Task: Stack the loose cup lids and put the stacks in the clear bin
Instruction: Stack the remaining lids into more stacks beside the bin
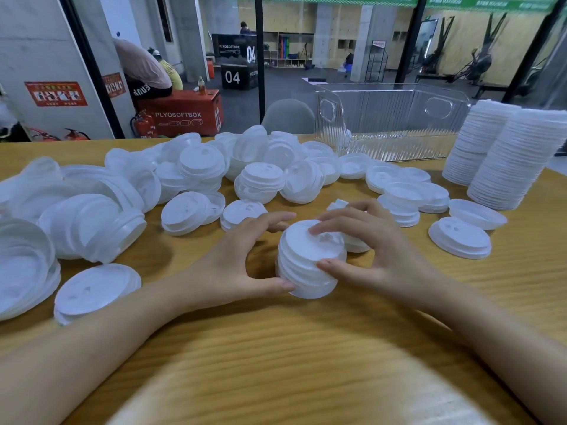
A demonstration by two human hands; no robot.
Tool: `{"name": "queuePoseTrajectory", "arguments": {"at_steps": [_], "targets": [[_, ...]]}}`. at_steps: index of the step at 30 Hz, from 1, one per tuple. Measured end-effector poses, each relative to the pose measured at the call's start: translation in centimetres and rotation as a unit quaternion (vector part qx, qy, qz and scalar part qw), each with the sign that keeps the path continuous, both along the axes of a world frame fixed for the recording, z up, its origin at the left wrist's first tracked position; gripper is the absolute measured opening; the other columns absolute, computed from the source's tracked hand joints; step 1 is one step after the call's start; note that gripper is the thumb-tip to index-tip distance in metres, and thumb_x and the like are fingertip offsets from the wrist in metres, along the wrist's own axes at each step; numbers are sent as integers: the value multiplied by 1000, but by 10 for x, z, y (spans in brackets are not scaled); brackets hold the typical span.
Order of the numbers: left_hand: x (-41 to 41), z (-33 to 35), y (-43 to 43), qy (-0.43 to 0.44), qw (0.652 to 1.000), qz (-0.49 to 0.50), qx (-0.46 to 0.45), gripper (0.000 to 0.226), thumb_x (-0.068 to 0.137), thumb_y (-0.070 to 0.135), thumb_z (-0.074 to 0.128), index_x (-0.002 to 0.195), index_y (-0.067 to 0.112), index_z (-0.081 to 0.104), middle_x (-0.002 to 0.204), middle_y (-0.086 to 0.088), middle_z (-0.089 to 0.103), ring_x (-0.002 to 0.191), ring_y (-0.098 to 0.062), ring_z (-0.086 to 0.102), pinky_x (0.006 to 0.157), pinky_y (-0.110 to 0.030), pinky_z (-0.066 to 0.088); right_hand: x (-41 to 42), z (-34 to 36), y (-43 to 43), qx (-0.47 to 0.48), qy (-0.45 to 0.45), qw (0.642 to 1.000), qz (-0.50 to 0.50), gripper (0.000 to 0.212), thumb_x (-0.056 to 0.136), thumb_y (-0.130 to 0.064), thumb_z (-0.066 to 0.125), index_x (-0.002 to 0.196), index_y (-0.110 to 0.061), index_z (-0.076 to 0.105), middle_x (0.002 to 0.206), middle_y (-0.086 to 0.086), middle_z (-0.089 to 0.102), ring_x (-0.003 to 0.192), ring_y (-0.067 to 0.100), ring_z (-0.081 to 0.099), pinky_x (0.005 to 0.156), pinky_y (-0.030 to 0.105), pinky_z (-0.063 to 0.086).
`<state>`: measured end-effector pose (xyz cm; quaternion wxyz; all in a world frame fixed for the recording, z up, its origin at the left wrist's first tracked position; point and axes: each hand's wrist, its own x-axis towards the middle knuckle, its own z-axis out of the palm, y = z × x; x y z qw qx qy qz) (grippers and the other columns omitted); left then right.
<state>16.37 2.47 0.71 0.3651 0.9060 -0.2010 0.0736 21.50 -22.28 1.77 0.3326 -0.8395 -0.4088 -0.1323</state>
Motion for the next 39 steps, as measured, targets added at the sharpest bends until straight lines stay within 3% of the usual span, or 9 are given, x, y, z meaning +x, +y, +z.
{"name": "queuePoseTrajectory", "arguments": {"at_steps": [6,14,26,33,39], "targets": [[-1,1,-1,8,1000,-3,6,81,66,62,73,136,57,32,131,31,47,131,4,40,105,-13,29,1,-1,0,-6,-13,1000,-4,44,80,-63,61,115,-38,67,122,-24,61,118,14,42,102,33,36],[-4,5,-10,7,1000,18,3,92,62,67,69,141,52,25,134,39,39,131,12,31,98,1,24,4,8,-6,63,-48,995,-53,41,81,-59,61,110,-32,69,118,-24,61,113,14,46,96,47,41],[-9,6,-19,-22,998,44,-32,65,68,54,76,127,45,51,128,39,46,124,12,40,93,2,26,16,10,-20,92,-20,991,-92,40,79,-61,59,110,-37,67,117,-30,60,117,13,45,101,50,39],[-6,2,-15,18,998,46,-32,67,64,65,70,126,48,52,126,29,54,124,8,44,97,-10,33,16,10,-20,88,-12,992,-89,40,79,-61,59,111,-38,66,119,-32,57,119,8,43,103,50,38],[-7,3,-16,12,999,38,-18,66,63,64,70,123,47,52,124,39,48,123,9,43,94,-2,29,15,10,-21,88,-12,992,-86,41,79,-60,59,111,-35,66,119,-31,58,119,9,43,104,47,38]]}}
